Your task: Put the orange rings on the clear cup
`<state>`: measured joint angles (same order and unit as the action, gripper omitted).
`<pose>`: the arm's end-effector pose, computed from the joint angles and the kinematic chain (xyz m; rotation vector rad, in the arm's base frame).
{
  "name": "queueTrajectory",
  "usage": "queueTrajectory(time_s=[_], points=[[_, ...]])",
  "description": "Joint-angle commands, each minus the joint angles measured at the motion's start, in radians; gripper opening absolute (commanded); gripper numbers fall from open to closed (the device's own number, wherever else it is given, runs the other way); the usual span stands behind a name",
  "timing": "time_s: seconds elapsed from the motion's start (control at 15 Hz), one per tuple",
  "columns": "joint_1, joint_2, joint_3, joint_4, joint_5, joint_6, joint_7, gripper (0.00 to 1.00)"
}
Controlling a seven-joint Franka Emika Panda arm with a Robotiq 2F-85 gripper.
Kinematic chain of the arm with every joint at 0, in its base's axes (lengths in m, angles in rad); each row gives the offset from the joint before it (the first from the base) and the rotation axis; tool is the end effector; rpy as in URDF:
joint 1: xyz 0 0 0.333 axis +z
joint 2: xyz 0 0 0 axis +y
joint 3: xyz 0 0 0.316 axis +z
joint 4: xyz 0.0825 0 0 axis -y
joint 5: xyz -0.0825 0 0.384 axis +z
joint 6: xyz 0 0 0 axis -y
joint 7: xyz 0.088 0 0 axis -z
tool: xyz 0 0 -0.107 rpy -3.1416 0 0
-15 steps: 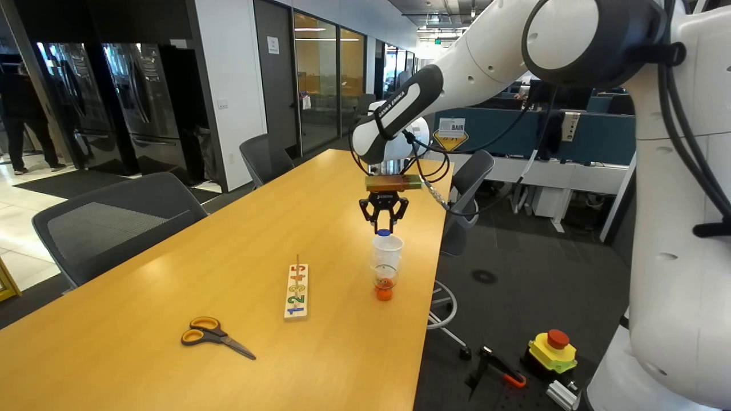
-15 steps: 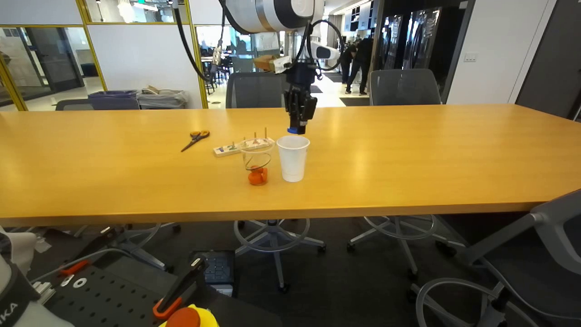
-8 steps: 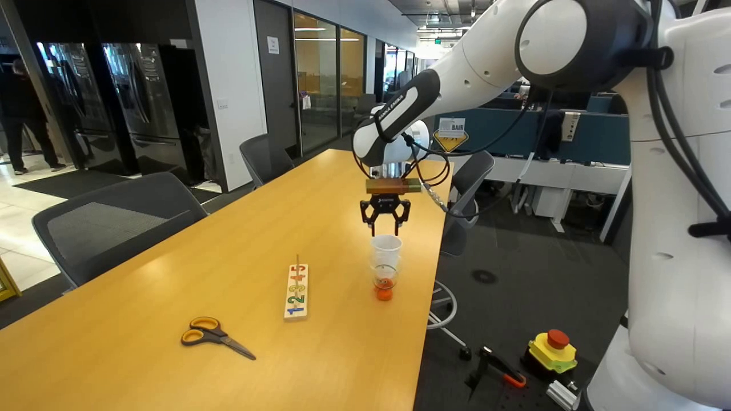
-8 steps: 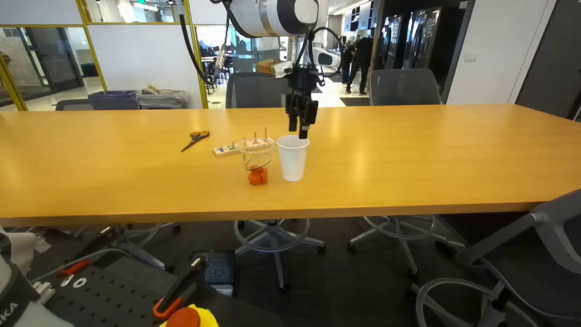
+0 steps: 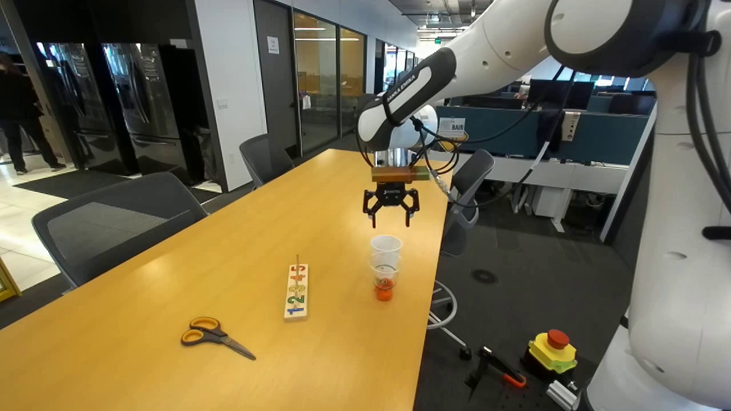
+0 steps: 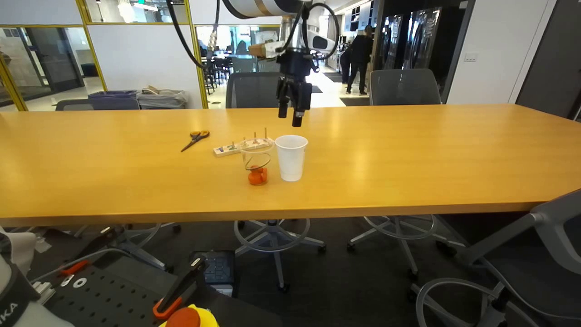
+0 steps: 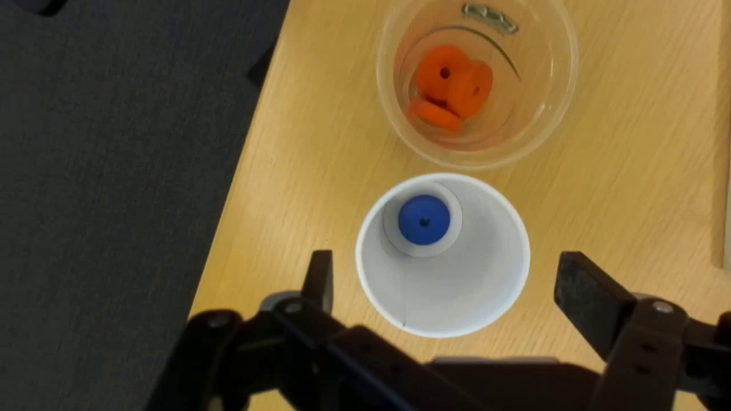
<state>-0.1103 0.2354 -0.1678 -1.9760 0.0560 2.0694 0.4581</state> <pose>0.5623 -0.1544 0.3411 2.9038 -1.1675 -0.2168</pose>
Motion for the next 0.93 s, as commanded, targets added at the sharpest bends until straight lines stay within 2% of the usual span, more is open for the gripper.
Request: queueTrajectory(time_s=[0.0, 0.33, 0.87], points=[[0.011, -0.232, 0.003, -0.168, -0.030, -0.081, -0.018, 1.00], [-0.010, -0.511, 0.026, -0.379, -0.044, -0.176, -0.061, 1.00], [-0.032, -0.951, 0.068, -0.695, -0.071, -0.131, -0.221, 1.00]])
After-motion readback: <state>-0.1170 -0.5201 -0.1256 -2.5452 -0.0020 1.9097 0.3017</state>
